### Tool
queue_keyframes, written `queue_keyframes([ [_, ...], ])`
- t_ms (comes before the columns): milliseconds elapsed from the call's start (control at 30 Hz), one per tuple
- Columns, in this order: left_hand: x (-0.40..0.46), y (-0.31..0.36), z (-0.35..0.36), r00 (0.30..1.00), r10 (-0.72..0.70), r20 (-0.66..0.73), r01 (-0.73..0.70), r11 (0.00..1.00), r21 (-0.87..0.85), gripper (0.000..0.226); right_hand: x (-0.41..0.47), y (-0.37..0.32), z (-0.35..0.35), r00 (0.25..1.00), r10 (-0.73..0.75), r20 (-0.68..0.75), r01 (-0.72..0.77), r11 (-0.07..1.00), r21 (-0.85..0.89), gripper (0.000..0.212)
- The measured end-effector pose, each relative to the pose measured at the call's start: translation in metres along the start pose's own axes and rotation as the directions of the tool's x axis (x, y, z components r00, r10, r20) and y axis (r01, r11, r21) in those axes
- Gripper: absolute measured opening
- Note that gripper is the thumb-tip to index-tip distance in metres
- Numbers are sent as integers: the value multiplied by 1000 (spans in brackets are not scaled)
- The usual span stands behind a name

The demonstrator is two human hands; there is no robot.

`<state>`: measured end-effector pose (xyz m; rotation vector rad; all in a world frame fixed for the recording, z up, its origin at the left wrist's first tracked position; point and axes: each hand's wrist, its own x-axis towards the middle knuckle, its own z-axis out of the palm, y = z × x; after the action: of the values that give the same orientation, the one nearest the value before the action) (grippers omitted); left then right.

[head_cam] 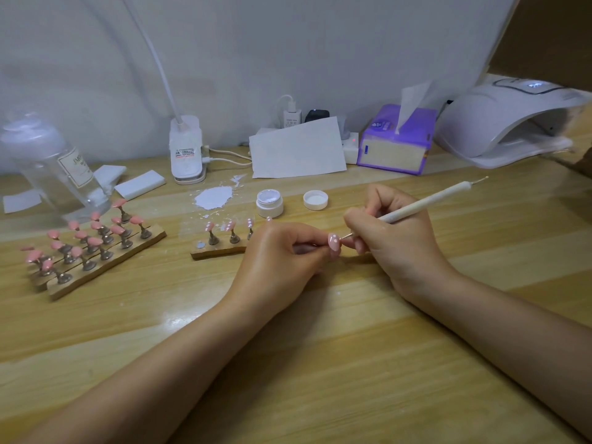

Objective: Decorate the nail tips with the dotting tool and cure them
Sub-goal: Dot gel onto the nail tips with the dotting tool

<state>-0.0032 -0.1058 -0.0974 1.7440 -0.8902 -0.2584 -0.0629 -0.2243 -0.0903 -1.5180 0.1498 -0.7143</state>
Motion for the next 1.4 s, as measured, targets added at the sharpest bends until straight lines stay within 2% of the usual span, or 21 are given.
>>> queue_keyframes([
  [233,0,-1,-1,1000,-9,5,9,1000,1,12,-1,-1,1,999,2,49,-2,1000,-18,40],
  [733,0,-2,0,999,-39,-8,39,999,22,10,-3,-3,2,996,26,82,-24,1000,-15,40],
  [1400,0,1,-1,998,-54,-13,54,998,34,16,-3,-3,2,996,-24,87,27,999,-28,41],
])
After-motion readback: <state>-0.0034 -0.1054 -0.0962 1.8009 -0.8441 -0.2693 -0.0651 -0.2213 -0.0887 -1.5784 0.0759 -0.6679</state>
